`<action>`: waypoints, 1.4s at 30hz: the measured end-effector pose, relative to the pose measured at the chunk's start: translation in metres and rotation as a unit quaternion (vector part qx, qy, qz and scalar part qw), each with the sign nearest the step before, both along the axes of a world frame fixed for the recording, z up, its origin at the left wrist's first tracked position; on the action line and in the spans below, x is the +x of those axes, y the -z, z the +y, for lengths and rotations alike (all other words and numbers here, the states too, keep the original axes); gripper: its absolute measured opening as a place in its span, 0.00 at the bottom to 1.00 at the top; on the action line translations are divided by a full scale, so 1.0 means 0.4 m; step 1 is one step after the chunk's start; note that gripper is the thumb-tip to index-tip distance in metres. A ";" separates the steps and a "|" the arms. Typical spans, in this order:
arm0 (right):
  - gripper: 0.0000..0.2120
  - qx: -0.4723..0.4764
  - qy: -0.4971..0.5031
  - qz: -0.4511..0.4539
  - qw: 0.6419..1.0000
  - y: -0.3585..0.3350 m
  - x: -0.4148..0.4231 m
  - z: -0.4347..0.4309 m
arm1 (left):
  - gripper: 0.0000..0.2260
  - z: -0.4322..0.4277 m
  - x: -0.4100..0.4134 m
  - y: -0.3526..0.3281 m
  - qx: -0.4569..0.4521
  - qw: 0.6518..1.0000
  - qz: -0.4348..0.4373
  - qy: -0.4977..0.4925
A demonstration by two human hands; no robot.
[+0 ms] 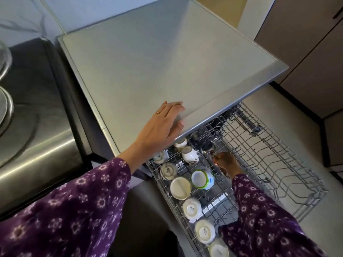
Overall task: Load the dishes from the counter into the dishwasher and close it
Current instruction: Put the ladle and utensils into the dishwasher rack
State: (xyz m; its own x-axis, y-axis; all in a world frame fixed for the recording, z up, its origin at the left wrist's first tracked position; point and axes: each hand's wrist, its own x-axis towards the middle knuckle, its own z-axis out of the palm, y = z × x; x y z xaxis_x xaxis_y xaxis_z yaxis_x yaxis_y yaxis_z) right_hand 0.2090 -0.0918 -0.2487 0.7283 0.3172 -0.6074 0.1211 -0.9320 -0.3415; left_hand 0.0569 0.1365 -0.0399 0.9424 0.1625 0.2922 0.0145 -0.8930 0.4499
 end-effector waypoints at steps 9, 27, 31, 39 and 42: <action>0.05 0.006 -0.020 -0.076 0.997 0.032 -0.018 0.020 | 0.15 -0.001 0.000 0.003 -0.001 1.000 -0.018 -0.004; 0.09 0.040 0.030 -0.167 0.985 -0.279 -0.204 0.085 | 0.11 -0.005 -0.032 -0.020 0.023 0.998 -0.022 -0.058; 0.08 0.119 -0.083 -0.108 0.983 -0.448 -0.362 0.144 | 0.12 0.003 -0.135 -0.062 -0.026 0.989 -0.049 -0.135; 0.07 0.182 -0.338 -0.002 0.924 -0.743 -0.704 0.440 | 0.15 0.235 -0.596 -0.209 -0.036 0.954 -0.091 -0.284; 0.08 0.233 -0.377 0.023 0.896 -0.827 -0.826 0.590 | 0.16 0.337 -0.821 -0.267 -0.036 0.922 -0.109 -0.369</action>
